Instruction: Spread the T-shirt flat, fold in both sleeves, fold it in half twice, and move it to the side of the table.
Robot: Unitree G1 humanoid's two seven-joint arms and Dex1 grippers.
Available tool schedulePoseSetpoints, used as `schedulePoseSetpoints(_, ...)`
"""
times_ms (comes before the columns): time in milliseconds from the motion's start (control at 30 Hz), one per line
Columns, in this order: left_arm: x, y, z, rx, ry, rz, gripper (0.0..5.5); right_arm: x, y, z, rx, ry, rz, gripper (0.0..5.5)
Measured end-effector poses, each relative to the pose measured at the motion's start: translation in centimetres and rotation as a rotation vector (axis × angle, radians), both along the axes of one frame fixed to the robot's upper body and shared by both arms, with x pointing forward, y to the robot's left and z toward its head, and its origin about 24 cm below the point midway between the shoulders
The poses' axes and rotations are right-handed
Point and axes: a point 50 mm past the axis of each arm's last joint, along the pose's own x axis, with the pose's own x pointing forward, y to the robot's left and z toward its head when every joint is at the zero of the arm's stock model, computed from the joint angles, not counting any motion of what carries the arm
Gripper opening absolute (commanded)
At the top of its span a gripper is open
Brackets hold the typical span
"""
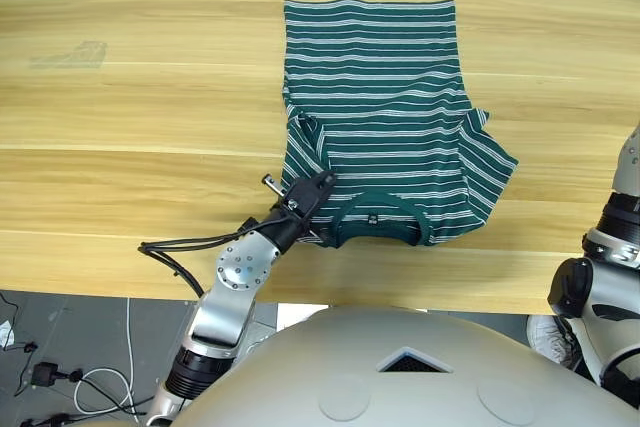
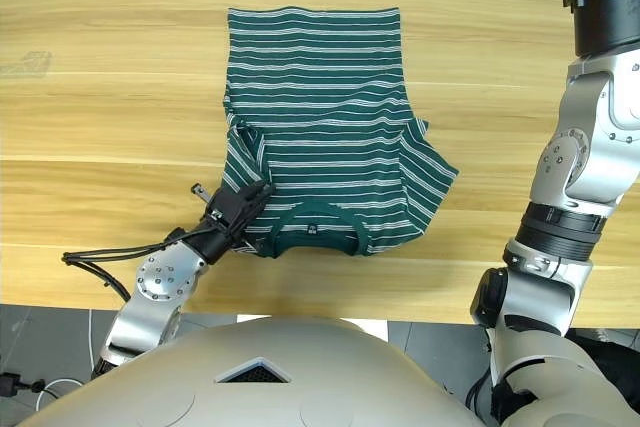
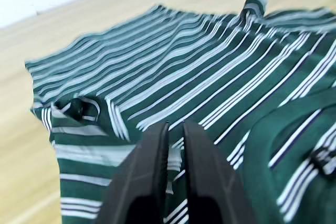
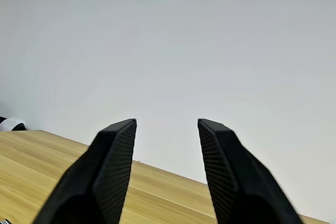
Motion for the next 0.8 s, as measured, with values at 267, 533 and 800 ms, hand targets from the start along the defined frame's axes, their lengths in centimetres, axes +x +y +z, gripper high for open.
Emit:
schedulePoseSetpoints(267,-1.5,-0.6,2.1,-0.114,0.001,-0.179,1.76,-1.3,0.1,-2.3,-0.012,0.101,0.083,2.5)
schedulePoseSetpoints(533,1.3,7.9,7.5,-0.362,-0.246,0.349,1.76,-8.1,-5.0,-8.8,0.137,0.586,0.296,2.5)
schedulePoseSetpoints(800,0.0,9.5,7.9,-0.402,-0.282,0.479,1.76,-13.2,-9.2,-16.8,0.172,1.202,0.118,2.5)
